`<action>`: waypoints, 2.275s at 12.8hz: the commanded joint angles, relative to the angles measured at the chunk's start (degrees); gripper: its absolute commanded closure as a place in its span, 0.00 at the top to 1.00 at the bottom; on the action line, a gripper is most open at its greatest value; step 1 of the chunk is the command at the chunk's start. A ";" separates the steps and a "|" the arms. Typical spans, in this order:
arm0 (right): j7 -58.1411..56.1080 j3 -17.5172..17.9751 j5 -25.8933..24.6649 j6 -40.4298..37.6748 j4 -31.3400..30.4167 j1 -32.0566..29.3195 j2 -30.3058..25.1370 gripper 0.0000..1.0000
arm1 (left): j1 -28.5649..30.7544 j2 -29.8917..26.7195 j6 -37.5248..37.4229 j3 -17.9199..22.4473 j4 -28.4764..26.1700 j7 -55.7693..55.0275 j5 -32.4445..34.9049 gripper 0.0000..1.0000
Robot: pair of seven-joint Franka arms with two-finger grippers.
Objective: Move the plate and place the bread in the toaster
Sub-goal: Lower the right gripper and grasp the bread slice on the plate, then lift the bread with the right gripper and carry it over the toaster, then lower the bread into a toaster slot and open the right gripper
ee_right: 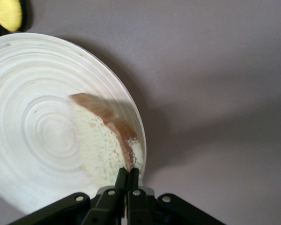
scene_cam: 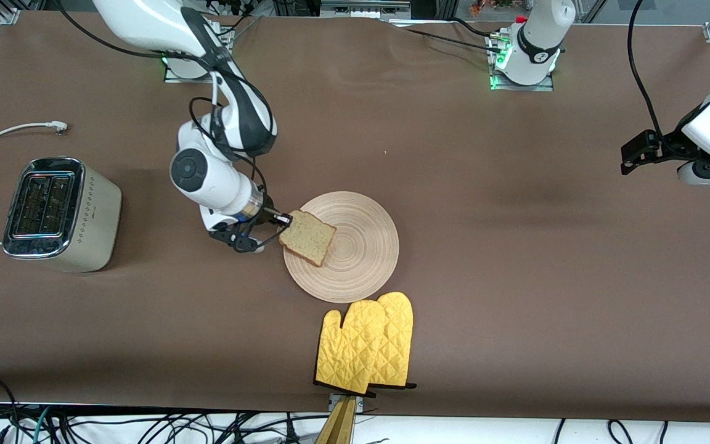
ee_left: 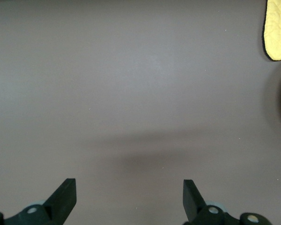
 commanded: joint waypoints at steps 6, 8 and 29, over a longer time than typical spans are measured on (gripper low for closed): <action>-8.14 -9.70 -17.96 -40.92 18.13 -0.02 -5.59 0.00 | 1.43 1.37 -3.74 -0.36 0.90 -0.71 -3.58 1.00; -16.30 -11.82 -26.40 -47.71 20.17 -0.37 -5.50 0.00 | 1.43 1.28 -4.19 -0.44 1.07 -0.80 -3.59 1.00; -38.31 -25.89 -49.20 -39.91 19.30 -5.73 1.27 0.00 | 0.82 2.42 -3.66 -0.71 1.42 -2.03 -3.59 1.00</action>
